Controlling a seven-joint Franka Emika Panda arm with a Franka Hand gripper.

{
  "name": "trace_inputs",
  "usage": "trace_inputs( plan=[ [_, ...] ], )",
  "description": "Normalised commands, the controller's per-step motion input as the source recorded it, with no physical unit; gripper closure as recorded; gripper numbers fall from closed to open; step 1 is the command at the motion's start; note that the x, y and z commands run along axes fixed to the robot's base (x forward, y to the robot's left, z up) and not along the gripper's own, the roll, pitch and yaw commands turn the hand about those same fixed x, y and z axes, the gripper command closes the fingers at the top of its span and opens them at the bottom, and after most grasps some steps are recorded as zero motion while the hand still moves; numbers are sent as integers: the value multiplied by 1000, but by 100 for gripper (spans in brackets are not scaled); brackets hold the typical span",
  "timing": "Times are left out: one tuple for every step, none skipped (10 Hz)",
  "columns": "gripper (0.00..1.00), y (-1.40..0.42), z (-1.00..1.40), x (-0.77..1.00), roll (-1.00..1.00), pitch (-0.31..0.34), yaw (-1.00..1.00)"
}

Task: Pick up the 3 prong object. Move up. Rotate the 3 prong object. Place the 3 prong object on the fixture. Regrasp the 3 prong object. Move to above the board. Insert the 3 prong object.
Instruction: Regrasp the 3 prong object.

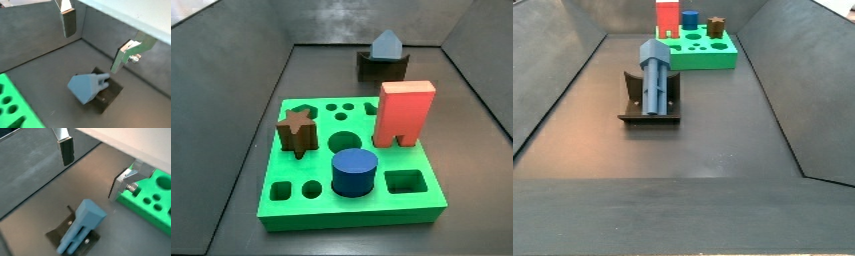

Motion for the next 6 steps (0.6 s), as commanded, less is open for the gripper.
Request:
trace_inputs(
  plan=[
    [0, -34, -13, 83, 1000, 97, 44],
    [0, -37, -18, 101, 1000, 116, 51],
    [0, -43, -19, 115, 1000, 131, 58],
    [0, -45, -19, 125, 1000, 142, 63],
    [0, -47, -14, 149, 1000, 164, 78],
    [0, -53, -18, 175, 1000, 179, 90]
  ],
)
